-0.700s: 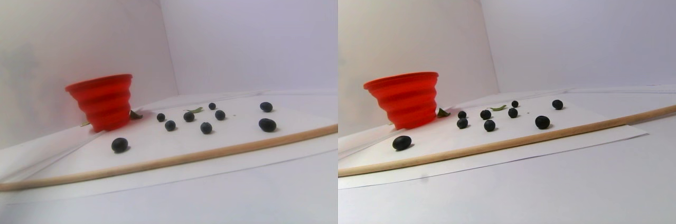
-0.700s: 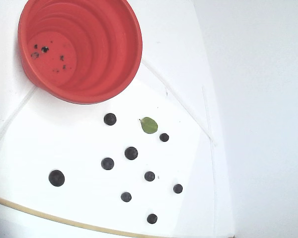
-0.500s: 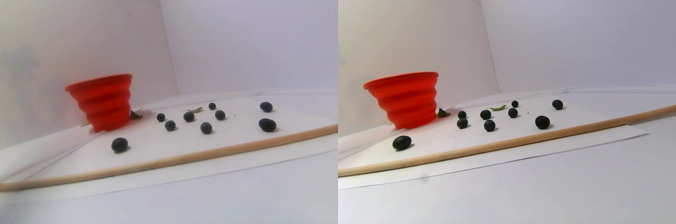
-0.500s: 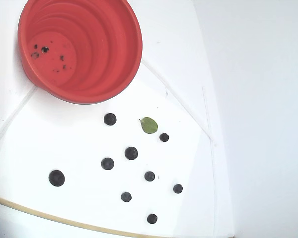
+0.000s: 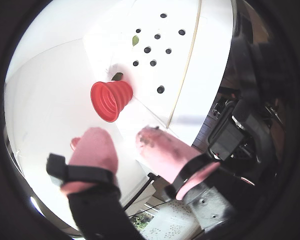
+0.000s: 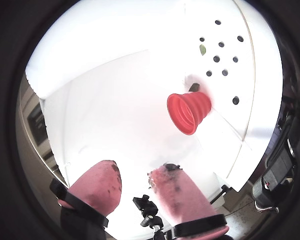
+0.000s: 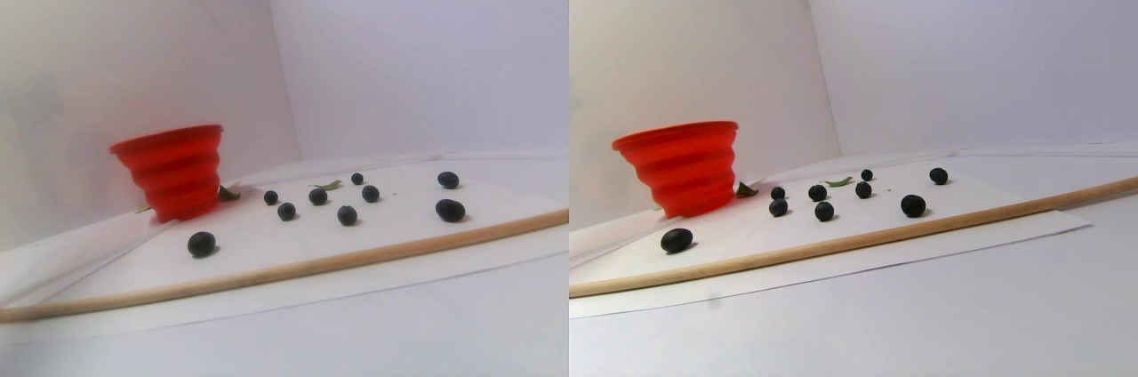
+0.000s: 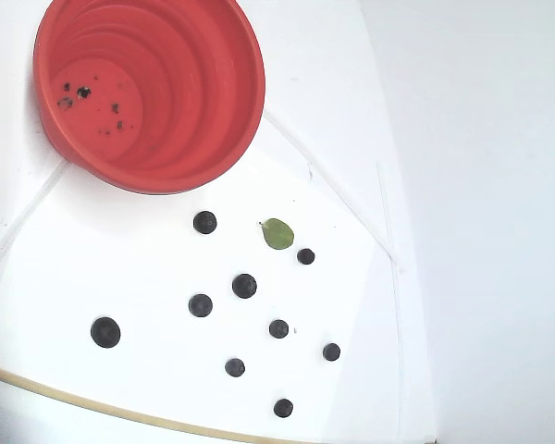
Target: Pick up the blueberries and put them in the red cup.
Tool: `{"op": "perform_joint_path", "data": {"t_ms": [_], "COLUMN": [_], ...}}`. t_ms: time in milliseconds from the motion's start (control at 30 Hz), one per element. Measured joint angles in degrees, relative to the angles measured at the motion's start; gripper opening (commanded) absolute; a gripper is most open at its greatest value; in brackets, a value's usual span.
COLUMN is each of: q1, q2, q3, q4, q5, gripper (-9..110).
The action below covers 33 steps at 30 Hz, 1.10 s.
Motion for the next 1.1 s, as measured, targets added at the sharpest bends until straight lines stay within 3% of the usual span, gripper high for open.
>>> {"op": "perform_joint_path", "data": {"t_ms": [1100], "q1": [-1.85], "q2": [0.00], "q3": [0.00], "q4": [-2.90], "q5": [-1.41], "gripper": [11]}}
